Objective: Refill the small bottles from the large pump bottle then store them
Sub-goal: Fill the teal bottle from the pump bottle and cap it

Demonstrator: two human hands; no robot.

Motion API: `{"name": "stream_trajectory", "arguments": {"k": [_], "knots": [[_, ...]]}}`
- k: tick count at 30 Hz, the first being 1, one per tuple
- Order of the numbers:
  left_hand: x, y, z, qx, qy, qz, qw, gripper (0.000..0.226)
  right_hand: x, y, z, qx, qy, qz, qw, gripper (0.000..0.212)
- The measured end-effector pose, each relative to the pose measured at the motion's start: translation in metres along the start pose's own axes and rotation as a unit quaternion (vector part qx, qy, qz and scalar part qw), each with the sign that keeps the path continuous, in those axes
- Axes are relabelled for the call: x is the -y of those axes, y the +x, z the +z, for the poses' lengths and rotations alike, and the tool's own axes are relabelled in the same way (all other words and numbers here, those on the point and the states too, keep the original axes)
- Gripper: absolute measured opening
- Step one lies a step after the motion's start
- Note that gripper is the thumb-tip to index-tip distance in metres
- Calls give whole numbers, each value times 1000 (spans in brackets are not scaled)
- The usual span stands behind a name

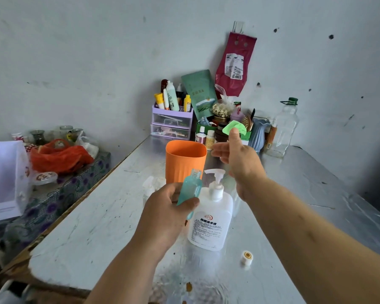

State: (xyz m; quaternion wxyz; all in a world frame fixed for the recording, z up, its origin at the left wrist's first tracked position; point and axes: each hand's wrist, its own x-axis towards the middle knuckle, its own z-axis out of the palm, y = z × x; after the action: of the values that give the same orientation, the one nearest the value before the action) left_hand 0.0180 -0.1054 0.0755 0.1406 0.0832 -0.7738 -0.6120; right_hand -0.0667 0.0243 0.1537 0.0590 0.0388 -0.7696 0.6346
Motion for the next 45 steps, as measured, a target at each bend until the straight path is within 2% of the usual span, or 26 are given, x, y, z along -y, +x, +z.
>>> {"name": "stream_trajectory", "arguments": {"k": [6, 10, 16, 22, 25, 30, 35, 38, 42, 45], "knots": [[3, -12, -7, 18, -75, -18, 997, 34, -8, -18, -14, -68, 45, -4, 997, 49], [11, -26, -11, 46, -112, -14, 993, 25, -31, -34, -23, -97, 57, 6, 994, 40], [30, -41, -19, 56, -81, 2, 995, 26, -79, -61, -37, -119, 9, 54, 991, 30], [54, -58, -7, 86, 13, -8, 996, 36, -118, -90, -48, -93, -114, 93, 985, 30], [61, -62, 3, 105, 39, -7, 994, 38, -129, -95, -55, -71, -153, 86, 982, 21], [73, -59, 10, 109, 39, -6, 993, 41, -146, -98, -66, 14, -298, 86, 951, 35], [84, -56, 15, 123, 54, 1, 991, 37, -152, -99, -61, 49, -355, 80, 930, 27], [88, -53, 15, 130, 60, 8, 990, 39, -147, -96, -58, 54, -327, 65, 941, 22], [90, -48, 14, 154, 48, 10, 987, 47, -119, -100, -50, 62, -199, 9, 978, 16], [94, -46, 12, 157, 50, 12, 986, 42, -96, -106, -40, 107, -162, -37, 980, 17]]}}
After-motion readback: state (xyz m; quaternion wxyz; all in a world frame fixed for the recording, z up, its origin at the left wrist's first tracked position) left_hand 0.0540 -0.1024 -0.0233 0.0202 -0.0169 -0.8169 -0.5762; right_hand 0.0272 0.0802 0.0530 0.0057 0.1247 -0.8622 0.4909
